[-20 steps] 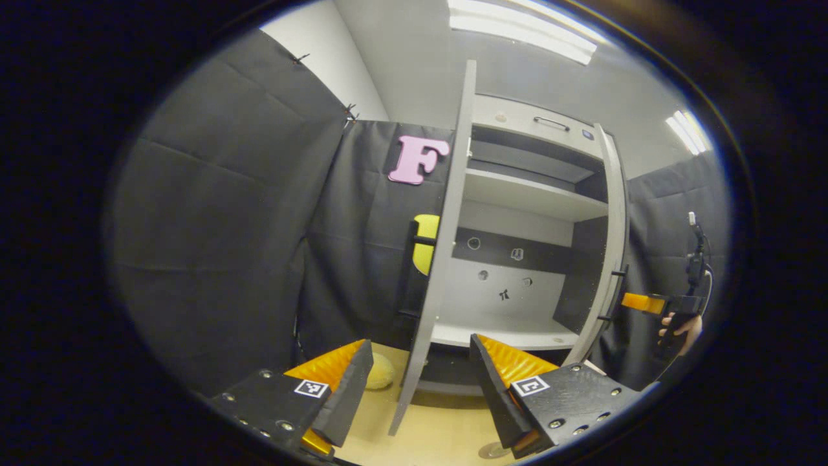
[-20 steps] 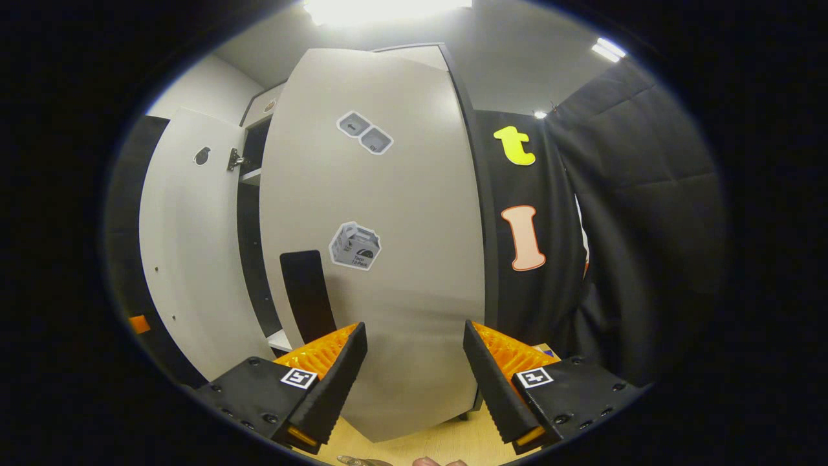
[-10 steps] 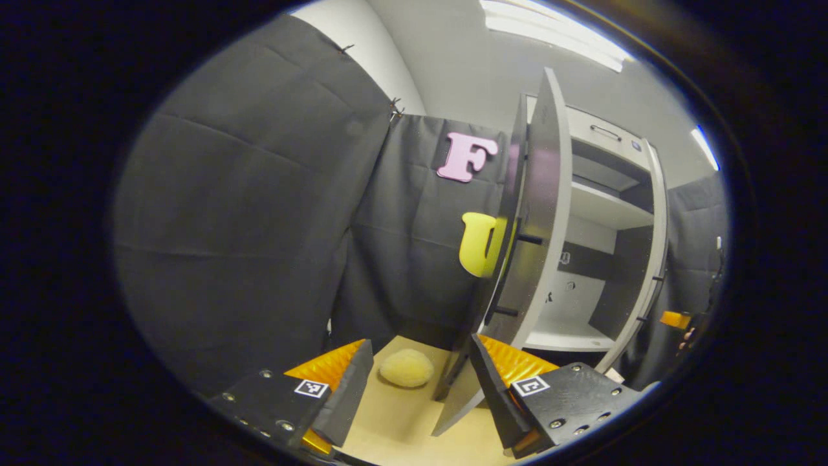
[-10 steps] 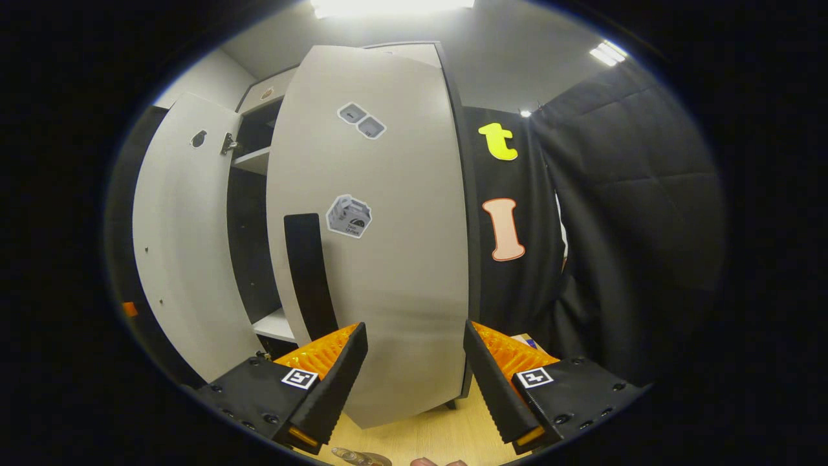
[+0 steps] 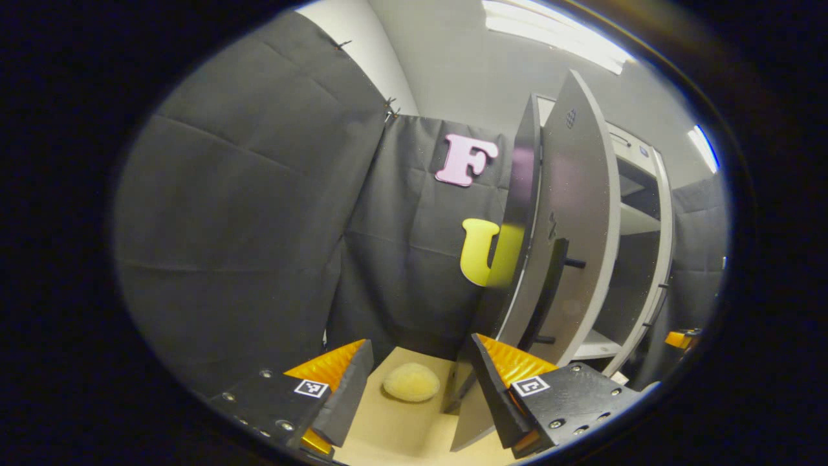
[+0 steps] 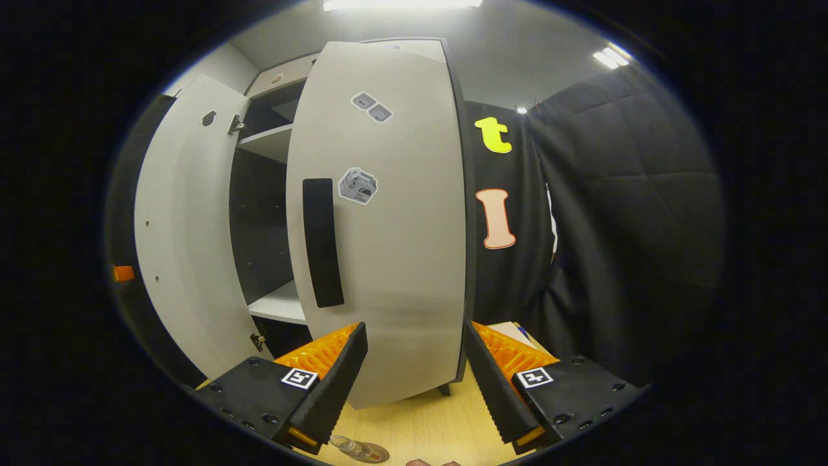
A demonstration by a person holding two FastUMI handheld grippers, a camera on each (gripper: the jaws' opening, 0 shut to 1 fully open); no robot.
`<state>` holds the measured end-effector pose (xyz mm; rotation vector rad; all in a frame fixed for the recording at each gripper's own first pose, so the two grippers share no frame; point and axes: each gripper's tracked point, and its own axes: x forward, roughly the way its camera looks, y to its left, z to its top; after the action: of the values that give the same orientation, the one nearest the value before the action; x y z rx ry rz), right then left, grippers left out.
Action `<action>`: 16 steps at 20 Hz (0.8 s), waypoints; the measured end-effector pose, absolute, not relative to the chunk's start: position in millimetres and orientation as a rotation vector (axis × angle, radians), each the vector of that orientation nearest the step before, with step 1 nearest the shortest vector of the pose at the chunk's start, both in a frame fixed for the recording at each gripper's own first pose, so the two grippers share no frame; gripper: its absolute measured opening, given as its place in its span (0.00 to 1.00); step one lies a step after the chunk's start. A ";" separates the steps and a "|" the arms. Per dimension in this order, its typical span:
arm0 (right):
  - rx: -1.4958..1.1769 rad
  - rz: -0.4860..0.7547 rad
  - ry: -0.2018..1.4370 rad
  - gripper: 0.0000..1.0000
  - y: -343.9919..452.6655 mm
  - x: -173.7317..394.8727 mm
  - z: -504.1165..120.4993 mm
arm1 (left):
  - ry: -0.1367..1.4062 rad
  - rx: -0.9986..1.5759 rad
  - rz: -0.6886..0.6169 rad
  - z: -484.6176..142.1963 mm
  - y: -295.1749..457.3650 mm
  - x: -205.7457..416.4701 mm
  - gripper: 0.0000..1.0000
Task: Grasp the bottle in the cabinet with the left hand and place it on the coaster, then close the right door with the right hand and the left door with the left hand.
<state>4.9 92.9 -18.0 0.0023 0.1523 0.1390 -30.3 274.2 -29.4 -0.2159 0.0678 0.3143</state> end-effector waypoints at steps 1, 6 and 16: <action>0.003 0.131 0.158 0.95 93.1 3.0 -21.2 | 0.060 -0.205 0.305 -25.4 279.0 -24.1 0.87; -0.001 0.102 0.160 0.95 93.1 -7.2 -24.8 | 0.014 -0.208 0.204 -1.4 282.4 24.2 0.94; -0.007 -0.028 0.158 0.95 63.8 -23.6 -27.6 | 0.023 -0.136 0.029 17.1 254.3 96.3 0.87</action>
<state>-23.6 63.8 -27.6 -0.0072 0.1577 -0.0280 96.3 254.3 17.1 -0.1357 0.0226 0.0292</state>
